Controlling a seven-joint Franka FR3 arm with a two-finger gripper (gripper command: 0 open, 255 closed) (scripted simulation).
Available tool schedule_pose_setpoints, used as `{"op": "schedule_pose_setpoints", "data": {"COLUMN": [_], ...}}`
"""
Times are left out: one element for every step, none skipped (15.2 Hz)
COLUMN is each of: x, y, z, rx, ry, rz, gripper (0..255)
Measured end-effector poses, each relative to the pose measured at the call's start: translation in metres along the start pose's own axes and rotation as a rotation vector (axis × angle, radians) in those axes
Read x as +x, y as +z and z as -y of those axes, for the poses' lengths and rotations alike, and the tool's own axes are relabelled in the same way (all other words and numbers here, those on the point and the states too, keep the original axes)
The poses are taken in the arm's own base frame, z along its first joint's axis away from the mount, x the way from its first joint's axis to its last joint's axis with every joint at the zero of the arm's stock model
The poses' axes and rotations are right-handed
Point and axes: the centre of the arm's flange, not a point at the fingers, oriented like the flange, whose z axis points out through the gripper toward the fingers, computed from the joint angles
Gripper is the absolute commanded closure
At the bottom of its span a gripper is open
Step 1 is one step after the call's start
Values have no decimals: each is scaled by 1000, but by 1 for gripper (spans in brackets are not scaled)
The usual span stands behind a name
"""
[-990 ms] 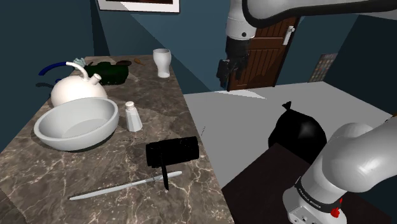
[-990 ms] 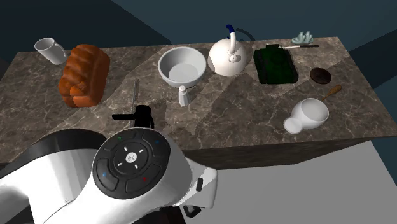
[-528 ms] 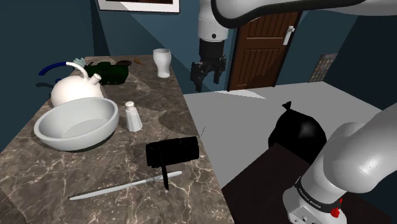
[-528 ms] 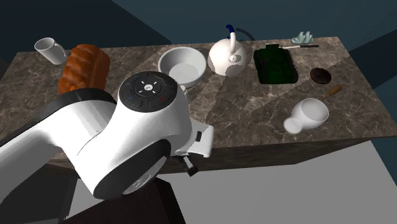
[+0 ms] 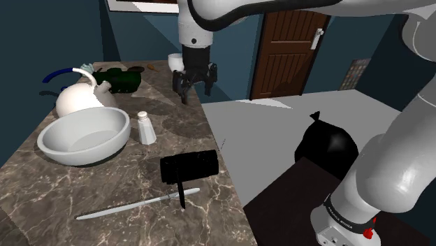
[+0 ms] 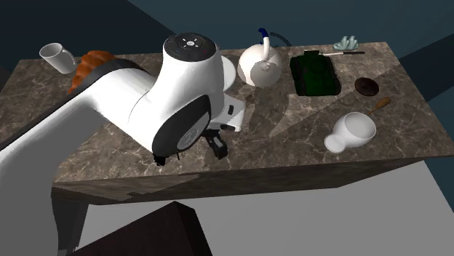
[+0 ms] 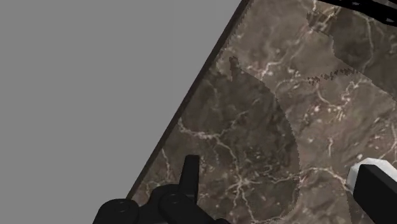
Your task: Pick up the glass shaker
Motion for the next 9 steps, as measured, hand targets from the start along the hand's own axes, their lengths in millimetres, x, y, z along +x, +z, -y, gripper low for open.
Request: {"op": "schedule_pose_setpoints", "data": {"x": [7, 15, 23, 29, 35, 43, 50, 57, 67], "y": [0, 2, 4, 4, 6, 8, 7, 7, 7], "z": [12, 22, 34, 44, 53, 63, 76, 87, 97], "rx": [4, 9, 13, 18, 22, 27, 31, 36, 40], "ry": [0, 1, 2, 3, 3, 4, 4, 5, 6], "rz": [3, 5, 7, 9, 11, 13, 16, 18, 20], "gripper": [0, 0, 0, 0, 0, 0, 0, 0, 0]}}
